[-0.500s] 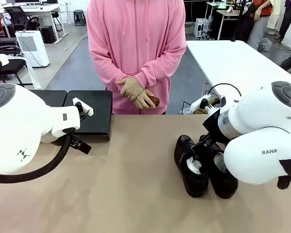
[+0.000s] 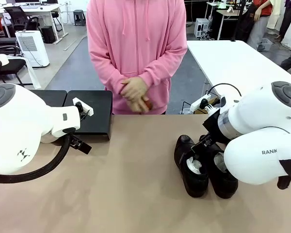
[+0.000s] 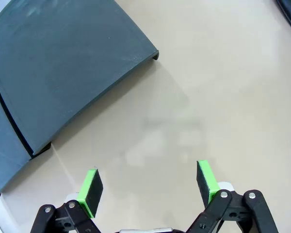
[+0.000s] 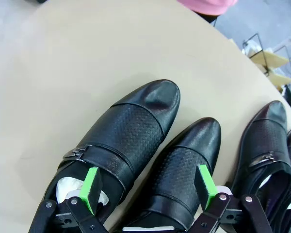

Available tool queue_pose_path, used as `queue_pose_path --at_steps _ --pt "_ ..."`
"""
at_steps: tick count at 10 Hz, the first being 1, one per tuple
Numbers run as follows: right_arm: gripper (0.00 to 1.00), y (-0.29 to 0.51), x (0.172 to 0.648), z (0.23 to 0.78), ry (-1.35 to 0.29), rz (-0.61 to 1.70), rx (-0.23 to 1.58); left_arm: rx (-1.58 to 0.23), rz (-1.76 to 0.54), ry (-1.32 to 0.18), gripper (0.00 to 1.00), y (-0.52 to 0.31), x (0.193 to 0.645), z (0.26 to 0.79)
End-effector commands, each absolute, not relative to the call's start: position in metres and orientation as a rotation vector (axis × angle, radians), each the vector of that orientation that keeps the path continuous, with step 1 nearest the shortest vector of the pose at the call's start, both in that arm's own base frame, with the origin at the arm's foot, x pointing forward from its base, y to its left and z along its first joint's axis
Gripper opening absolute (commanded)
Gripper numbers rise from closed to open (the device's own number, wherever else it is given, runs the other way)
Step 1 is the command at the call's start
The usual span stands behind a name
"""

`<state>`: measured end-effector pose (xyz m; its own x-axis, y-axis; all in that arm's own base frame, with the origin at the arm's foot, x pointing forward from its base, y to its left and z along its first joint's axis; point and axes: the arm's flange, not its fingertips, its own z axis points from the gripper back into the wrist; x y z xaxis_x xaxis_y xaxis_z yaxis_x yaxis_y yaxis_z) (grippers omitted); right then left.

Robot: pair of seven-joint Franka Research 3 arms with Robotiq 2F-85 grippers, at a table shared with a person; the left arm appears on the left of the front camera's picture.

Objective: Organize the shoes by placing them on the stand.
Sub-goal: Pick up one Shoe and place it in the middle of the table.

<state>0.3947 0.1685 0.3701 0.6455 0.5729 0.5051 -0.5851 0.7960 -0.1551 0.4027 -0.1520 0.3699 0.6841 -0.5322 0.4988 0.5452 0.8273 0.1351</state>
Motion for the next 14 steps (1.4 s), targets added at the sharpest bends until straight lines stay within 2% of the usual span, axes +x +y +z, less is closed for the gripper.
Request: queue_pose_path --at_steps 1,9,12,14 --pt "1.0 0.168 0.395 0.37 -0.567 0.658 0.023 -0.025 -0.603 -0.551 1.0 -0.152 0.403 0.37" --pt "1.0 0.168 0.395 0.37 -0.567 0.659 0.023 -0.025 -0.604 -0.551 1.0 -0.152 0.403 0.37" --pt "1.0 0.102 0.395 0.44 -0.639 0.523 0.114 -0.054 -0.593 -0.62 1.0 -0.103 0.392 0.427" --pt "1.0 0.057 0.393 0.47 -0.676 0.464 0.192 -0.196 -0.58 -0.661 1.0 -0.062 0.388 0.461"
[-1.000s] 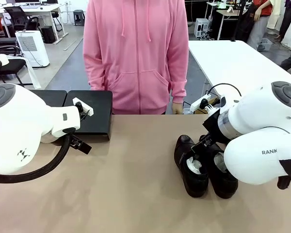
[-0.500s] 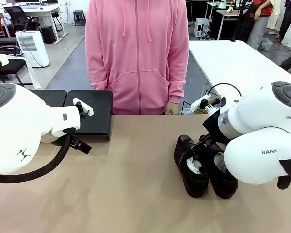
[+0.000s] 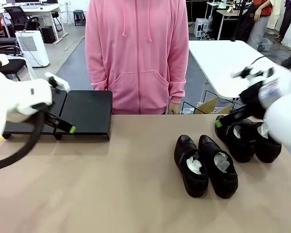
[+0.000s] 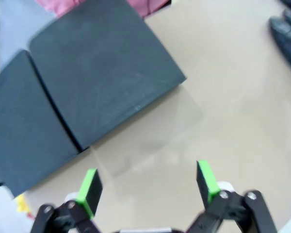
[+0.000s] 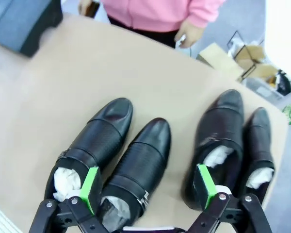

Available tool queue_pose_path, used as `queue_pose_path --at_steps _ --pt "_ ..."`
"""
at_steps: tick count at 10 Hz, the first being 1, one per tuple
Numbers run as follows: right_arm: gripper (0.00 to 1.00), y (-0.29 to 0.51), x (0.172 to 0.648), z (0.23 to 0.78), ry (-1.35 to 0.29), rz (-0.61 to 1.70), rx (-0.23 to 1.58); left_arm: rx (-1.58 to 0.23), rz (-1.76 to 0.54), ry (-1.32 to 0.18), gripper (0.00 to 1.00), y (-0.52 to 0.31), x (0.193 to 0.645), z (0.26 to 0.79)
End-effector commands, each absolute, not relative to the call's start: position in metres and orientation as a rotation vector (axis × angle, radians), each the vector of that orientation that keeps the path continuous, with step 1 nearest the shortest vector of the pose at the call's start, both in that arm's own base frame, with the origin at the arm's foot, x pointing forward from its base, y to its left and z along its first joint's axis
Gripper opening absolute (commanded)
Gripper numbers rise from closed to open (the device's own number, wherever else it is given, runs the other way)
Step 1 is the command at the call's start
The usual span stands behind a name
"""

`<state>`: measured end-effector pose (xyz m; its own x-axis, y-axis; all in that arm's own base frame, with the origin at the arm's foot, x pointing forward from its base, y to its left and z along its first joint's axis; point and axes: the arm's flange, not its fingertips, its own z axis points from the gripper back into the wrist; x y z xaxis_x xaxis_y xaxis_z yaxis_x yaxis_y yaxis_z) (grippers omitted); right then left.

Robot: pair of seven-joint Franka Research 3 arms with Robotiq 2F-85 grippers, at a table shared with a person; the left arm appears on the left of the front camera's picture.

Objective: Organize the shoes by placing them on the stand.
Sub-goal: Pick up one Shoe and place it in the middle of the table.

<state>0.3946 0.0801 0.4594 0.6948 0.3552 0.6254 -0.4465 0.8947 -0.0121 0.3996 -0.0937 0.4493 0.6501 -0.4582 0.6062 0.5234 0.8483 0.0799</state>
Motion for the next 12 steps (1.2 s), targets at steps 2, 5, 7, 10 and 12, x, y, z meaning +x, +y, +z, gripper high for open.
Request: queue_pose_path --at_steps 2,5,7,10,12 --pt "1.0 0.005 0.386 0.492 -0.669 0.431 0.261 -0.301 -0.535 -0.714 1.0 -0.022 0.381 0.486" --pt "1.0 -0.052 0.372 0.501 -0.699 0.332 0.325 -0.331 -0.423 -0.778 1.0 0.023 0.365 0.501" --pt "1.0 -0.06 0.372 0.499 -0.702 0.285 0.359 -0.336 -0.427 -0.784 1.0 0.02 0.367 0.502" --pt "1.0 -0.061 0.367 0.501 -0.693 0.278 0.325 -0.326 -0.406 -0.778 1.0 0.029 0.37 0.511" --pt "1.0 -0.061 0.367 0.501 -0.693 0.278 0.325 -0.326 -0.406 -0.778 1.0 0.029 0.37 0.511"
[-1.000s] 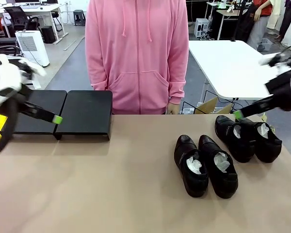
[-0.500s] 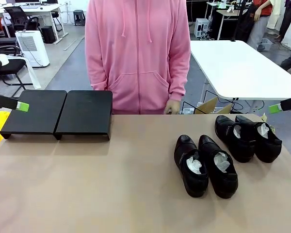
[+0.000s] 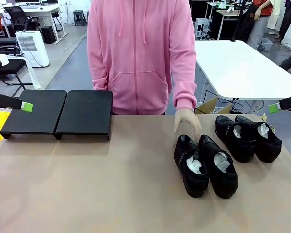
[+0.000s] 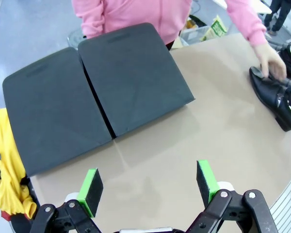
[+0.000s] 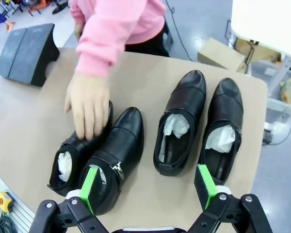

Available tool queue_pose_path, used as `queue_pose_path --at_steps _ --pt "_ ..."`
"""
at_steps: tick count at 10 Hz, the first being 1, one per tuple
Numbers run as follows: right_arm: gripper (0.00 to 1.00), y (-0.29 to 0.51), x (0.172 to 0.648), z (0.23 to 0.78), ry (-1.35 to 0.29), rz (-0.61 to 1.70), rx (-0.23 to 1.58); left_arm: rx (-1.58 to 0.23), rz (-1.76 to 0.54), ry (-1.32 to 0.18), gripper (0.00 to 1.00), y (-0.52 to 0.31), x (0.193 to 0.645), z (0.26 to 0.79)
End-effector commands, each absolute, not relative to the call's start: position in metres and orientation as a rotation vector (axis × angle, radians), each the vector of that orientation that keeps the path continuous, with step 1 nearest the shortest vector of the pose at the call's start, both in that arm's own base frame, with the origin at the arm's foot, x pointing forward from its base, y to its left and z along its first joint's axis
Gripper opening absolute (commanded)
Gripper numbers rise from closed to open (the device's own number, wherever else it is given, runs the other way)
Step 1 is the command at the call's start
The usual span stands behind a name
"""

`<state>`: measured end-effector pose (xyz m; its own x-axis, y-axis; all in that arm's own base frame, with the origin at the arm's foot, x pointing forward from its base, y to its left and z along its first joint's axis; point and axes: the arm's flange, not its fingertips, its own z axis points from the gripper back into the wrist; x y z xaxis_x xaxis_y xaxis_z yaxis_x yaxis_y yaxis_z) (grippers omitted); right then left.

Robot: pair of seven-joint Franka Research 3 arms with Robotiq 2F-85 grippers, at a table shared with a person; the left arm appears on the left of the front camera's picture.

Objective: Organize the shoes by placing them on the stand.
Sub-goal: Pick up one Shoe and place it in the middle of the table.

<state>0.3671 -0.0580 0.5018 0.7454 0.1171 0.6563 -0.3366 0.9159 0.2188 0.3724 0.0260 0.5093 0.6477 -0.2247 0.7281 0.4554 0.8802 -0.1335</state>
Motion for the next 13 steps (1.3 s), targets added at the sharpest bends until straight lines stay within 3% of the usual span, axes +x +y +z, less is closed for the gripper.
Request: queue_pose_path --at_steps 1,13 --pt "1.0 -0.0614 0.367 0.5012 -0.693 0.278 0.325 -0.326 -0.406 -0.778 1.0 0.029 0.37 0.5113" --pt "1.0 -0.0615 0.368 0.509 -0.708 0.255 0.287 -0.326 -0.406 -0.778 1.0 0.029 0.37 0.5113"
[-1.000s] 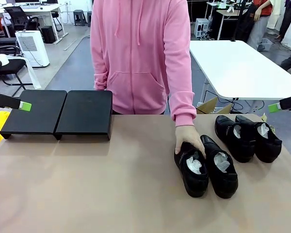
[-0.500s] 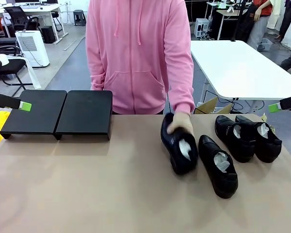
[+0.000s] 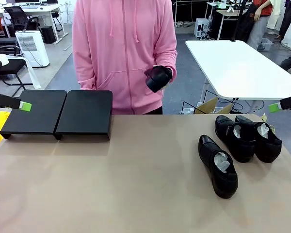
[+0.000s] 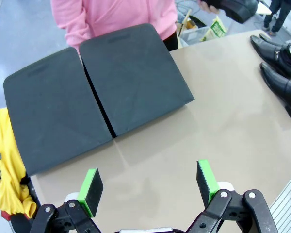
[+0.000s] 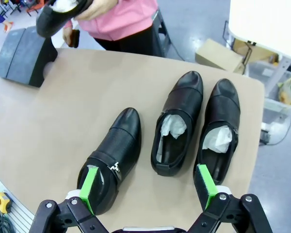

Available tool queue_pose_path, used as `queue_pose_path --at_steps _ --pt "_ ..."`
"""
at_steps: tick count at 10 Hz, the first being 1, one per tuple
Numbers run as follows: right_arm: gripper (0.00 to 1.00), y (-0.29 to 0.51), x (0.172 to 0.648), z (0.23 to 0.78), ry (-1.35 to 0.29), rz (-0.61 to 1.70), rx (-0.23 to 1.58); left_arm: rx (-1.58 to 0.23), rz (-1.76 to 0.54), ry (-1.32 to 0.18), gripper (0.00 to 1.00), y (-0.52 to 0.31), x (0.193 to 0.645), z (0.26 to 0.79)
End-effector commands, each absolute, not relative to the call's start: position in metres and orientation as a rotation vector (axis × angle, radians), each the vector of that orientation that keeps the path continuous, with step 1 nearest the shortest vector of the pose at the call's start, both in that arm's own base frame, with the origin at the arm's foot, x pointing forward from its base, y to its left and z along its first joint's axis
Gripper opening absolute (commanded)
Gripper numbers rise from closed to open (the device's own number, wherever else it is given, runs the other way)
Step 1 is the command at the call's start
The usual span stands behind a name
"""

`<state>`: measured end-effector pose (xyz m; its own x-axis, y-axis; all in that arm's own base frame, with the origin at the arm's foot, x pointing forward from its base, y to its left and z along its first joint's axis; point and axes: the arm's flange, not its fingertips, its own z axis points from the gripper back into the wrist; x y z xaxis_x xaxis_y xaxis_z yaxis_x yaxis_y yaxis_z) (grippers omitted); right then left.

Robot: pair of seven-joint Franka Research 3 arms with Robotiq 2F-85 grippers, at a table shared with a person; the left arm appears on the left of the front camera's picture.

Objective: Organize the shoes by placing them on the stand.
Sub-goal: Pick up one Shoe and place it in the middle of the table.

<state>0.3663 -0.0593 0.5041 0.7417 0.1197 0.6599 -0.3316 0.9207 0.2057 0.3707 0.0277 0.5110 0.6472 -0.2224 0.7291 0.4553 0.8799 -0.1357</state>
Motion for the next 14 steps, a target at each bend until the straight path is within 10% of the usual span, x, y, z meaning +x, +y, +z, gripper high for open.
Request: queue_pose_path --at_steps 1,2,4,11,14 --pt "1.0 -0.062 0.367 0.51 -0.706 0.268 0.27 -0.326 -0.406 -0.778 1.0 0.029 0.37 0.511" --pt "1.0 -0.061 0.366 0.51 -0.691 0.292 0.29 -0.326 -0.406 -0.778 1.0 0.029 0.37 0.511" --pt "0.69 -0.062 0.365 0.511 -0.749 0.281 0.303 -0.326 -0.406 -0.778 1.0 0.029 0.37 0.511" --pt "0.69 -0.061 0.374 0.516 -0.695 0.239 0.213 -0.326 -0.406 -0.778 1.0 0.029 0.37 0.511" --pt "0.69 -0.038 0.45 0.493 -0.601 0.275 0.144 -0.326 -0.406 -0.778 1.0 0.029 0.37 0.511"
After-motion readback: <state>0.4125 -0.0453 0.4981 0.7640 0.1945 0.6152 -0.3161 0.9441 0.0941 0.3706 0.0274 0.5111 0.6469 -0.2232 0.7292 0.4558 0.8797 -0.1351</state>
